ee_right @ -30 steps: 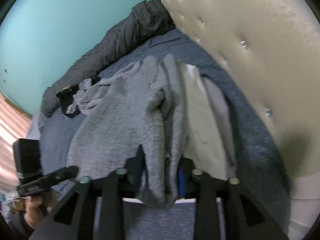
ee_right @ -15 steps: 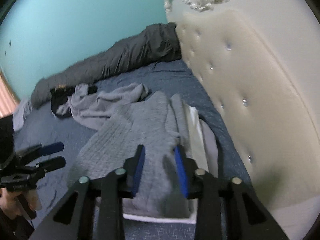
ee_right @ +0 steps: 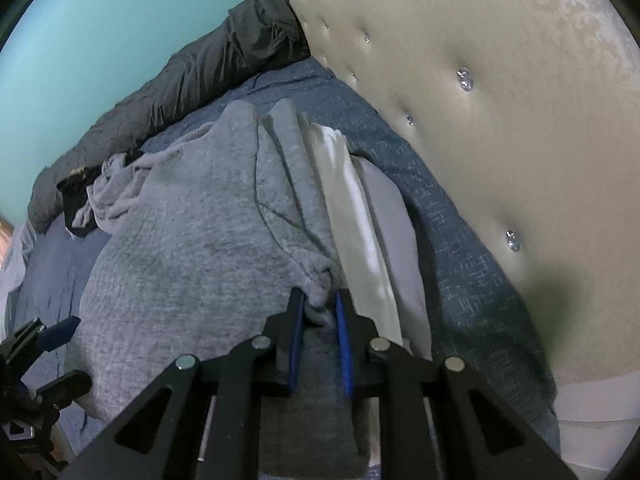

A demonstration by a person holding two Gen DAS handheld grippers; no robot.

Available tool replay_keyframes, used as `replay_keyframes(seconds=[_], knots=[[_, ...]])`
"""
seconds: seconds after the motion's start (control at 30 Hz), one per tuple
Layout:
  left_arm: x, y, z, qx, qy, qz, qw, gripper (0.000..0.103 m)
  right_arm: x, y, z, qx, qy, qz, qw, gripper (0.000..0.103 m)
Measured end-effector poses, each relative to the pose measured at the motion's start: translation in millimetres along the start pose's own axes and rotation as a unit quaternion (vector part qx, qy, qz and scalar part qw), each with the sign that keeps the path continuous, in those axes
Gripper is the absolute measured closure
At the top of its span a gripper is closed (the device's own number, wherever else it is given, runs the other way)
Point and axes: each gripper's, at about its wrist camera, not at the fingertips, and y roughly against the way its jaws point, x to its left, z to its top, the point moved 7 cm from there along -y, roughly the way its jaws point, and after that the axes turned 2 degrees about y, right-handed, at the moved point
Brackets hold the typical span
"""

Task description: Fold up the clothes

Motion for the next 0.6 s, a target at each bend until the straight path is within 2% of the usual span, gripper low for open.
replay_keyframes(seconds=[0.07,0.13,0.2,0.4,0.53,0.6], knots=[[1.5,1.3,0.0,-0.001,0.001,-0.001,1.0000,0.042,6.3,11.5,9.5,-0.013,0.005,0.003,1.000,0.089],[3.2,2.6,-0.3,-0.001,0.003,-0.004,1.0000,0.042,16.0,34.0,27.9,-0.056,0.008,0.021,0.998,0.089],[2.5,3.3,-0.8,-0.001,0.002,-0.005,1.0000,0.042,24.5,46.5,41.6,-0.076,0.012,0.027,0.997,0.089],[2.8,3.3,-3.4,-0.002,0.007,-0.008,0.9999,0.042,49.3,17.9,59.3,-0.027,0.057,0.010,0.998,0.089],[3.7,3.2,-5.4,-0.001,0.007,-0.017,0.9998,0.043,34.7,-29.4,38.4,0.038,0.077,-0.047,0.995,0.089],[1.4,2.6,-6.0,-0.003,-0.003,-0.017,0.9999,0.042,22.6,-35.2,31.0,0.029,0.054,-0.039,0.997,0.089]])
